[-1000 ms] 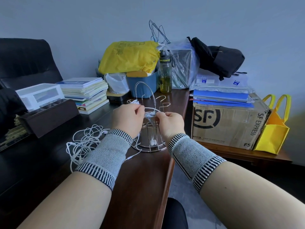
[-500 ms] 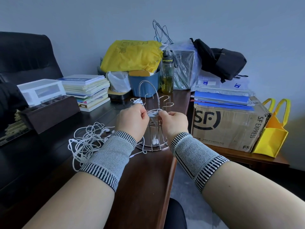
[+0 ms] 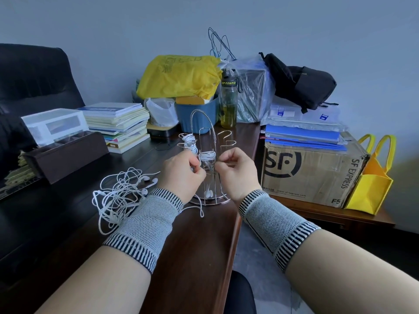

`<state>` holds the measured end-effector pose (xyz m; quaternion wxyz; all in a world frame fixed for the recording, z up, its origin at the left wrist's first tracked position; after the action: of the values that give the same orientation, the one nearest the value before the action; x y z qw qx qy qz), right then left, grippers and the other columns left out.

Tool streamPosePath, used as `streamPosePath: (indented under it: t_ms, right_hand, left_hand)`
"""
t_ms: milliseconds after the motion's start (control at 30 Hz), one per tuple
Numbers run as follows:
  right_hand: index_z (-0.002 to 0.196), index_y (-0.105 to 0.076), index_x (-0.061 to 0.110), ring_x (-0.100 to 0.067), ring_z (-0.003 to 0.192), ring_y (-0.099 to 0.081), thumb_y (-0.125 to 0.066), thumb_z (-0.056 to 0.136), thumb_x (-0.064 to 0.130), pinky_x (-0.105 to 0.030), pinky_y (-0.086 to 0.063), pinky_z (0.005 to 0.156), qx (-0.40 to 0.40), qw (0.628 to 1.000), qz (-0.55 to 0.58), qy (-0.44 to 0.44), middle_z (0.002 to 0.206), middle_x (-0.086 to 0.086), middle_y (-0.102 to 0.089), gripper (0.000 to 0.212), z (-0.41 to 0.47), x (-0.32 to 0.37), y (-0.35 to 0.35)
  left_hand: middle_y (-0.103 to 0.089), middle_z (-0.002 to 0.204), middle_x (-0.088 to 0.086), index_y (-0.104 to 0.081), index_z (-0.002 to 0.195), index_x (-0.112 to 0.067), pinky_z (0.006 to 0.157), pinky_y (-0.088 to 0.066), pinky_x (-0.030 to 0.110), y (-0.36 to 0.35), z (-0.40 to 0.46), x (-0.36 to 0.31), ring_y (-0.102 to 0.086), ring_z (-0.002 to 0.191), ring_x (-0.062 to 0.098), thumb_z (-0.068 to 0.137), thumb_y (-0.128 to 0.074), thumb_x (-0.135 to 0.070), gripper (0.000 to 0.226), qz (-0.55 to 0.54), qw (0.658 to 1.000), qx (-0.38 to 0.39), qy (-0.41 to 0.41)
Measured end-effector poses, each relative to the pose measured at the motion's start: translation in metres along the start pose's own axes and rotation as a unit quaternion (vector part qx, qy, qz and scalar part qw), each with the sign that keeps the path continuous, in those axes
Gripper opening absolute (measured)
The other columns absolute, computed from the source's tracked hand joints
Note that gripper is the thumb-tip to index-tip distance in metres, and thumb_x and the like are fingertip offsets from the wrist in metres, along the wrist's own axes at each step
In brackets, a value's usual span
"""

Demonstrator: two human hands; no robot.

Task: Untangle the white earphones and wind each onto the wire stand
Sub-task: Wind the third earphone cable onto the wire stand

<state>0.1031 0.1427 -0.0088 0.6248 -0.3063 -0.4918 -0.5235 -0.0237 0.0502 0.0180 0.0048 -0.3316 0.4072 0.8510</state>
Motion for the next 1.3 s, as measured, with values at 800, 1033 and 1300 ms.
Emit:
streamPosePath:
  t_ms: [800, 1033, 1300]
  right_hand:
    - [0.097, -0.076, 0.018, -0.003, 0.081, -0.055, -0.07, 0.086, 0.017, -0.017, -0.045, 0.079, 0.013, 0.976, -0.149, 0.155, 0.096, 0.01, -0.055, 0.012, -0.004, 0.011, -0.007]
    - [0.085, -0.073, 0.011, 0.002, 0.045, -0.049, -0.071, 0.087, 0.018, -0.013, -0.041, 0.048, 0.035, 0.997, 0.067, -0.031, 0.062, 0.007, -0.063, 0.008, 0.004, -0.014, -0.004]
    - [0.075, -0.071, 0.008, -0.016, 0.06, -0.052, -0.064, 0.091, 0.026, -0.03, -0.044, 0.058, 0.016, 0.989, 0.098, -0.11, 0.07, -0.007, -0.063, 0.025, 0.008, -0.021, -0.006]
  left_hand:
    - [-0.071, 0.07, -0.011, -0.079, 0.096, -0.023, 0.069, -0.052, 0.026, 0.006, -0.009, -0.011, -0.063, 0.068, 0.005, 0.093, -0.062, -0.02, 0.017, -0.019, 0.995, 0.089, -0.026]
    - [-0.061, 0.053, -0.014, -0.076, 0.085, -0.022, 0.052, -0.039, 0.022, 0.028, 0.005, -0.004, -0.049, 0.049, 0.006, 0.091, -0.064, -0.033, 0.017, -0.118, 0.991, 0.062, 0.012]
    - [-0.062, 0.05, -0.009, -0.068, 0.063, -0.018, 0.047, -0.035, 0.022, 0.016, 0.018, -0.009, -0.048, 0.04, 0.004, 0.095, -0.052, -0.035, 0.04, -0.046, 0.996, -0.003, 0.076]
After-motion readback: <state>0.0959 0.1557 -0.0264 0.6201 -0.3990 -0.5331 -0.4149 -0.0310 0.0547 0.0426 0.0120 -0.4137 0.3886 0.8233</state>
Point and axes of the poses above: each hand's wrist, its own z-axis towards the middle knuckle, its own y-axis out of the back of the hand, x = y × z, the point moved 9 cm from there along z, towards the middle knuckle
